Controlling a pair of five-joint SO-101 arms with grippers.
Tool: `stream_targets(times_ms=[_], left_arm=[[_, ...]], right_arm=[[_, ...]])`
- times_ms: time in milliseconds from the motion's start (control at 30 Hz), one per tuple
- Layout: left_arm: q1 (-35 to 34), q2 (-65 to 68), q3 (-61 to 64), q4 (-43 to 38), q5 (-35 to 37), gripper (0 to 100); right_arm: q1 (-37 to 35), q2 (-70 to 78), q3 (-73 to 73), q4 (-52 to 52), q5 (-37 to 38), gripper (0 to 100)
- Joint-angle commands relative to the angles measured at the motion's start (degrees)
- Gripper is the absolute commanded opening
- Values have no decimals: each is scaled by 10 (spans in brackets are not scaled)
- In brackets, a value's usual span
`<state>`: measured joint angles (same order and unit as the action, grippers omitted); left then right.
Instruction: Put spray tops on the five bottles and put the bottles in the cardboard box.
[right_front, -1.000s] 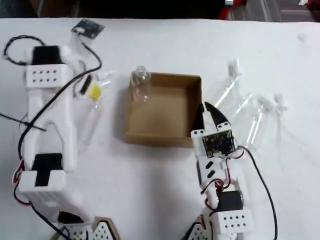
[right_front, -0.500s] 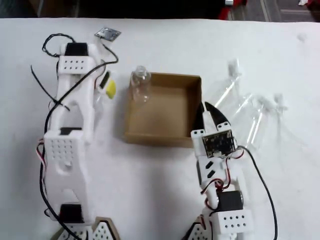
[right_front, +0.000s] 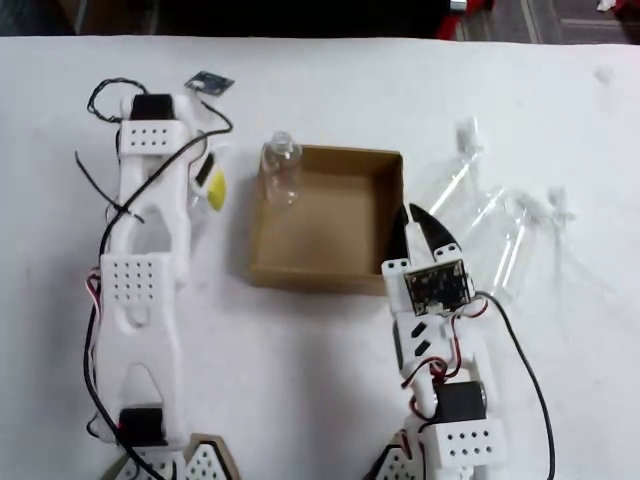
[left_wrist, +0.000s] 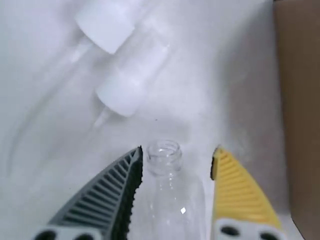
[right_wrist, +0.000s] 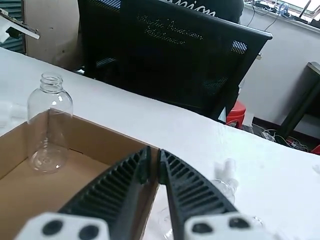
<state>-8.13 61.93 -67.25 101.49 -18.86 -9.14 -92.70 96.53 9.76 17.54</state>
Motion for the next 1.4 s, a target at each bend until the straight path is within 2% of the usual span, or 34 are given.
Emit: stream_targets(times_ms=[0, 100, 1067, 1200, 1367], left_arm=[[-10, -8, -27, 6, 3, 172], [-7, -8, -27, 6, 4, 149], [0, 29, -34, 4, 6, 148], [8, 29, -69, 7, 10, 151], [8, 29, -84, 8, 38, 231]], right_arm=[[-5, 3, 6, 3, 7, 15], [-5, 3, 6, 3, 7, 15], [-5, 3, 6, 1, 7, 15], [-5, 3, 6, 1, 7, 15], [-5, 3, 6, 1, 7, 15]])
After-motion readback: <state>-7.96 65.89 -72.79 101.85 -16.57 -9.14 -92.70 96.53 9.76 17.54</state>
